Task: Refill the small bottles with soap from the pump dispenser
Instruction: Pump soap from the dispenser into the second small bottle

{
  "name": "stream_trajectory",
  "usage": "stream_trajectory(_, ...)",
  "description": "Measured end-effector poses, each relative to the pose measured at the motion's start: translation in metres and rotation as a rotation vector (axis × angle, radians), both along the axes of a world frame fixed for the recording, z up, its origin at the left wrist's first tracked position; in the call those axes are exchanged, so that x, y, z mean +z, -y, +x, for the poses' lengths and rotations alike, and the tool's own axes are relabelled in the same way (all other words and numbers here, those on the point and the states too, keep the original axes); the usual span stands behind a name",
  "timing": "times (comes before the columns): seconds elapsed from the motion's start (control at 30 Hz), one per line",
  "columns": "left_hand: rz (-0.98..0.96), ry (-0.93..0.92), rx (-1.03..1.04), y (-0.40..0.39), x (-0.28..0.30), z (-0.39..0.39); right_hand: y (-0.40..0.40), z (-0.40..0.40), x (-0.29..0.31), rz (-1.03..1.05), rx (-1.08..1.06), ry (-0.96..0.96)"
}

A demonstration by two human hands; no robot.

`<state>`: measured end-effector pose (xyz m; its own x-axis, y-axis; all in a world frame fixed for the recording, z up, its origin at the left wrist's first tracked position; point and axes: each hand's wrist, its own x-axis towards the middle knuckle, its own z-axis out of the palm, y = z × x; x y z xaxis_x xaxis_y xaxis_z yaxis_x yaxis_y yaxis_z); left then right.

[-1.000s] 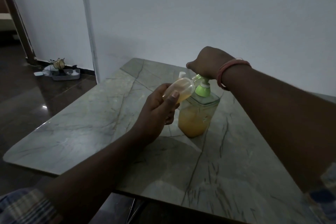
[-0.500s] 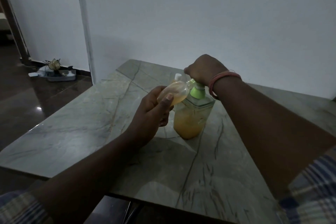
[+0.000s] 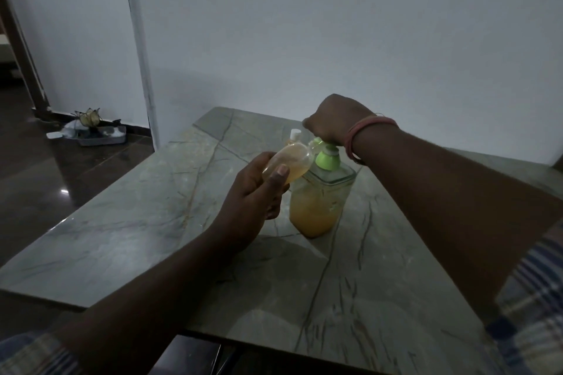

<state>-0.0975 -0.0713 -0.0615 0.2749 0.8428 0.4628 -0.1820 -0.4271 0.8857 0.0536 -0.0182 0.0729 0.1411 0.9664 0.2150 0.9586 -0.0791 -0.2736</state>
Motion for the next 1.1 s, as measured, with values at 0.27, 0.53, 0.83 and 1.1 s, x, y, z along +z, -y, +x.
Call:
stream_trajectory(0.27, 0.008, 0.015, -0.005, -0.002, -0.002, -0.001, -0.004, 0.001, -0.011, 0.026, -0.062, -0.064)
stream_trajectory(0.53, 0.006, 0.018, -0.012, 0.000, -0.001, 0.000, -0.001, 0.002, -0.006, 0.089, -0.047, -0.030)
stream_trajectory(0.83, 0.003, 0.018, -0.020, 0.001, 0.000, 0.000, 0.009, 0.000, 0.004, -0.026, -0.005, -0.013)
stream_trajectory(1.1, 0.002, 0.022, -0.024, 0.000, -0.001, -0.001, 0.012, -0.002, -0.001, 0.015, -0.052, -0.004)
